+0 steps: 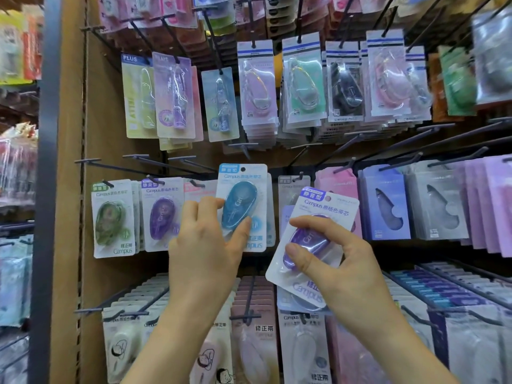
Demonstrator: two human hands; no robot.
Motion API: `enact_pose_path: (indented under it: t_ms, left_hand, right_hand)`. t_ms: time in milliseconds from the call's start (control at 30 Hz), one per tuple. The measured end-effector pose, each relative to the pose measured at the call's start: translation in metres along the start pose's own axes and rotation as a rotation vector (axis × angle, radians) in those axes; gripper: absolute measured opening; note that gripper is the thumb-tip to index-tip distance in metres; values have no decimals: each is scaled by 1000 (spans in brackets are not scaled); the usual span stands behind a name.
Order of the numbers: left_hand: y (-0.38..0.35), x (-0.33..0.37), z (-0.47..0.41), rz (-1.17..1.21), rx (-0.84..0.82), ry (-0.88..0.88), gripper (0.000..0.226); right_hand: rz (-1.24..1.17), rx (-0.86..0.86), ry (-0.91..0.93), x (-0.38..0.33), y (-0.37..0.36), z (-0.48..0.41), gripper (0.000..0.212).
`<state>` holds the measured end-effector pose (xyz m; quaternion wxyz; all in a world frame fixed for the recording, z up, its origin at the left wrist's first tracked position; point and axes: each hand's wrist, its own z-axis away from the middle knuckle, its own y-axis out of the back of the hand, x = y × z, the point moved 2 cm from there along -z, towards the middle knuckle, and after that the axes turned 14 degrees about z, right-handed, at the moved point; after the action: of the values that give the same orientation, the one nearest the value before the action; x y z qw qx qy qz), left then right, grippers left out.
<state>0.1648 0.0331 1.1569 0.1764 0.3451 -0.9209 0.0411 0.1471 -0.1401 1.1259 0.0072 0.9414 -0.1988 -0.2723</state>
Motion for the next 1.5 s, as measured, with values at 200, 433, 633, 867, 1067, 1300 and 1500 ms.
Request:
enact_pose_path:
  t_ms: [200, 433, 633, 867, 1067, 1300, 1500]
  left_hand:
    - [-1, 8, -6, -222, -158, 32, 40]
    - [-21, 5, -25, -533, -222, -36, 41]
    - [-39, -10, -32, -577, -201, -78, 44]
    - [-56, -24, -37, -505, -228, -67, 47]
    - [-68, -25, -43, -584, -276, -131, 63]
    - [-81, -20, -51, -623, -336, -94, 64]
    - [-45, -2, -28, -258, -262, -76, 52]
  right_hand:
    - [20, -27, 3, 1, 1, 0, 28]
    - [49, -65, 15, -3, 7, 0, 86]
    - [-17, -1, -24, 7, 10, 1, 98]
    - [-76, -14, -73, 12, 14, 4, 92]
    - [-85, 10, -83, 20, 13, 3, 96]
    - [-82, 7, -86, 20, 14, 5, 97]
    - [-92, 35, -73, 18, 20, 4, 102]
